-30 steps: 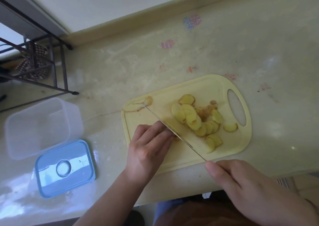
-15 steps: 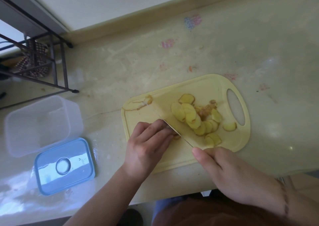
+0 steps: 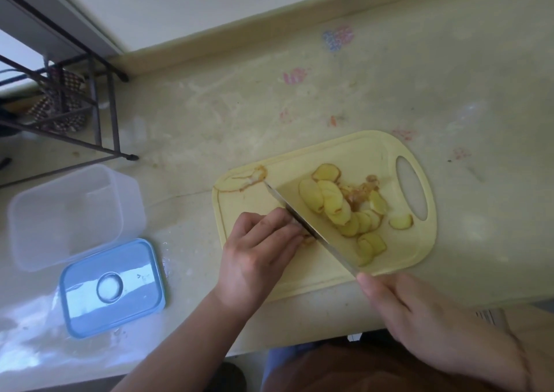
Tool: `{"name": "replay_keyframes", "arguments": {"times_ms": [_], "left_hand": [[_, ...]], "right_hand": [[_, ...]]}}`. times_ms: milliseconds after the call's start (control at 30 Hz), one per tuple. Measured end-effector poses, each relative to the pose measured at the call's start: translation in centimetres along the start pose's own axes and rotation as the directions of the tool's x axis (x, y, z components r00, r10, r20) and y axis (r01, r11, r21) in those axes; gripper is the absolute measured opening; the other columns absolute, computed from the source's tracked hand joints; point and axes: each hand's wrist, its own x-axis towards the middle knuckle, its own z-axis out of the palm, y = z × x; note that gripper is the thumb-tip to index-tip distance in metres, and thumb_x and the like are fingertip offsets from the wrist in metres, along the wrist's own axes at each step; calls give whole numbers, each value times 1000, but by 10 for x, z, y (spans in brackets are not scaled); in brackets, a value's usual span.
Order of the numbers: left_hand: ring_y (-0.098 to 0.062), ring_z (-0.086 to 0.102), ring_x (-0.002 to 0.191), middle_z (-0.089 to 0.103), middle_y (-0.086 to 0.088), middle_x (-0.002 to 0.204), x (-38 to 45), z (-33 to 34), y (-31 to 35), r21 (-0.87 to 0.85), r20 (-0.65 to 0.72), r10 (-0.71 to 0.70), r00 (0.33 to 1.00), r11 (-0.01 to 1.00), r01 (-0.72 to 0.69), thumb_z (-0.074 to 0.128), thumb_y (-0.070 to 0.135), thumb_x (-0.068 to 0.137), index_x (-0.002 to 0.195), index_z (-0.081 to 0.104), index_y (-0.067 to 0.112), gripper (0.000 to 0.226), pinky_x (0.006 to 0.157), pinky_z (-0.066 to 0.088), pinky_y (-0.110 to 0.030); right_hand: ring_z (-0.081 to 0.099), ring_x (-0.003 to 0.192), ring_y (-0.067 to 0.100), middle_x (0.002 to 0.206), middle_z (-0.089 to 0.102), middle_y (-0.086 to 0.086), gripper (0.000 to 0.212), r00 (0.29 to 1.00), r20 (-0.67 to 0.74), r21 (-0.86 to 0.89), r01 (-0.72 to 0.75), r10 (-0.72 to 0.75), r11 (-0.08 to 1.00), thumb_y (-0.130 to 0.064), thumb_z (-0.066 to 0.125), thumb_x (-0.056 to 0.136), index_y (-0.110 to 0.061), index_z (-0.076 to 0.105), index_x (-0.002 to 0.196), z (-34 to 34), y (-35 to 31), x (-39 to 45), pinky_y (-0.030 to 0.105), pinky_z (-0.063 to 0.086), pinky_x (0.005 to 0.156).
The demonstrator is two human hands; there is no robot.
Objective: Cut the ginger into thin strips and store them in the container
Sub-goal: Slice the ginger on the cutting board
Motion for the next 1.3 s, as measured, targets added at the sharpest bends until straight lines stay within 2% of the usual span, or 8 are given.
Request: {"name": "replay_keyframes", "arguments": {"times_ms": [200, 300, 400, 600, 767, 900, 1100, 1300], "left_hand": [[-5, 48, 95, 73, 1, 110, -1, 0, 0, -4, -8, 2, 1000, 1000, -2, 79, 13, 89, 94, 80, 11, 6, 73, 51, -34], [-9, 51, 91, 72, -1, 108, -2, -2, -1, 8, 16, 9, 1000, 1000, -9, 81, 12, 87, 96, 79, 11, 9, 74, 52, -34], [-20, 56, 84, 71, -5, 107, -4, -1, -1, 24, 20, -7, 1000, 1000, 6, 79, 13, 89, 97, 79, 10, 9, 77, 51, -32], [-23, 61, 82, 70, -7, 100, -4, 0, 2, 6, -9, -71, 997, 997, 71, 80, 12, 87, 91, 78, 6, 7, 82, 48, -24], [-22, 61, 82, 71, -6, 102, -4, 1, 1, 8, 0, -66, 998, 998, 66, 82, 11, 86, 93, 78, 7, 8, 80, 49, -27], [-21, 58, 83, 71, -5, 103, -3, 0, 1, 6, -2, -54, 999, 999, 54, 82, 10, 85, 93, 78, 6, 10, 79, 49, -29], [-19, 56, 84, 71, -5, 105, -2, 0, 1, 3, 0, -40, 999, 999, 40, 82, 9, 85, 94, 78, 6, 10, 77, 50, -31], [-13, 52, 88, 72, -3, 106, 1, -2, 2, 11, -11, 0, 1000, 1000, 0, 83, 6, 83, 92, 78, 7, 11, 74, 50, -32]], "right_hand": [[31, 45, 9, 48, 30, -3, 64, 985, -9, 14, 170, -170, 985, -75, 20, 81, -15, 32, 61, 8, -14, 28, 23, 34, 54], [27, 42, 9, 48, 27, -3, 72, 992, -21, 105, 129, -128, 986, -81, 19, 85, -15, 34, 60, -1, -6, 25, 22, 28, 48], [27, 34, 7, 43, 27, -5, 73, 997, -18, 133, 73, -71, 988, -76, 22, 83, -8, 37, 63, -8, -2, 16, 15, 25, 39], [40, 46, 8, 51, 36, 0, 79, 989, -8, 51, 146, -146, 988, -89, 20, 73, -13, 39, 68, 0, -3, -1, 34, 39, 58], [57, 51, 5, 53, 47, -1, 68, 993, -25, 40, 112, -111, 993, -88, 17, 69, -28, 47, 66, -4, -10, -12, 20, 43, 57], [52, 51, 8, 56, 51, 2, 77, 992, -48, -3, 120, -120, 993, -89, 16, 68, -19, 47, 76, -2, -7, -14, 26, 42, 59], [54, 56, 14, 57, 51, 5, 87, 990, -68, -28, 124, -126, 992, -90, 15, 70, -10, 48, 70, 0, -4, -12, 28, 42, 60], [38, 50, 7, 54, 36, -1, 73, 988, -55, -29, 143, -144, 989, -90, 15, 74, -20, 38, 67, 3, -10, -4, 27, 33, 54]]}}
